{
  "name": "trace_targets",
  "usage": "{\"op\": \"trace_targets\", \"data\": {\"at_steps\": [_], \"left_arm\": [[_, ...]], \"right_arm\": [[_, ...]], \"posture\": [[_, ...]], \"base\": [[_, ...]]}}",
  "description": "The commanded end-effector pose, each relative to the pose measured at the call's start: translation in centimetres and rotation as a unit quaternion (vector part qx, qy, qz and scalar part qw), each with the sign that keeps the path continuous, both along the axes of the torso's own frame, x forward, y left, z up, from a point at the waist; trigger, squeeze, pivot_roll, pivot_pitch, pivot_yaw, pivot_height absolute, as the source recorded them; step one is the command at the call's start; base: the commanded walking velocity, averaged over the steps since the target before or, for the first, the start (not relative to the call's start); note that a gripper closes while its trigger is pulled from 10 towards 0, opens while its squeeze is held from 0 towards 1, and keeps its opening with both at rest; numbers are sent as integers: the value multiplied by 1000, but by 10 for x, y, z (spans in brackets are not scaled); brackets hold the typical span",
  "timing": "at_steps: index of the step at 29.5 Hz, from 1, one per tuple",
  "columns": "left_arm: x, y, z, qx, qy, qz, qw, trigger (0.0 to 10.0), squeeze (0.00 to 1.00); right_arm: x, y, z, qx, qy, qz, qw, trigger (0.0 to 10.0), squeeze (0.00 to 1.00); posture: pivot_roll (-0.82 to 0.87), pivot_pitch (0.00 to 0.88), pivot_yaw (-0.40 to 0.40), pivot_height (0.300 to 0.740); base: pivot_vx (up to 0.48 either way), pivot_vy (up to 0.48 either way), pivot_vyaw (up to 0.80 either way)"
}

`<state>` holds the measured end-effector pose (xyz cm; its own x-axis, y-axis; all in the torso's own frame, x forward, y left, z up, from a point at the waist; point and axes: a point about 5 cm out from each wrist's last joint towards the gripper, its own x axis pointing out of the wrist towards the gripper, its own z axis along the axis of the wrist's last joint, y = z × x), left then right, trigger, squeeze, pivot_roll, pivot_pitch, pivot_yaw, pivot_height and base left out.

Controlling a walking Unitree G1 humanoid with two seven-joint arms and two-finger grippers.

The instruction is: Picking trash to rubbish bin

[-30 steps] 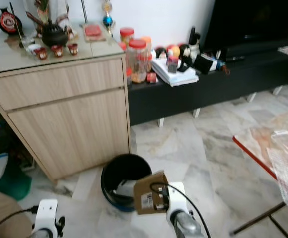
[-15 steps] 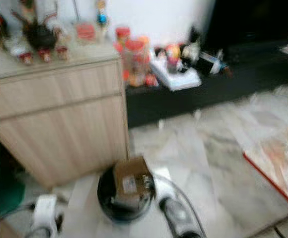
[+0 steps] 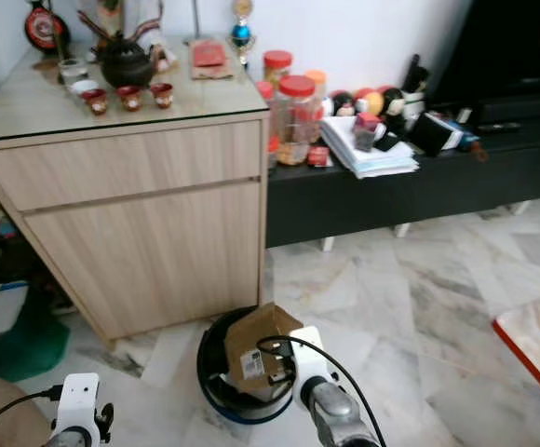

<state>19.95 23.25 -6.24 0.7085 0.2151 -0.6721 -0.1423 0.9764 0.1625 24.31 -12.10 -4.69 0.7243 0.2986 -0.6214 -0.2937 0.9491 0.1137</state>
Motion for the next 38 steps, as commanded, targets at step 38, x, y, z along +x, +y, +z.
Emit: {"op": "trace_targets", "data": {"at_steps": [38], "left_arm": [[0, 2, 0, 8, 4, 1, 1000, 10000, 0]], "right_arm": [[1, 1, 0, -3, 3, -13, 1000, 10000, 0]], "posture": [[14, 20, -31, 740]], "base": [[0, 0, 95]]}}
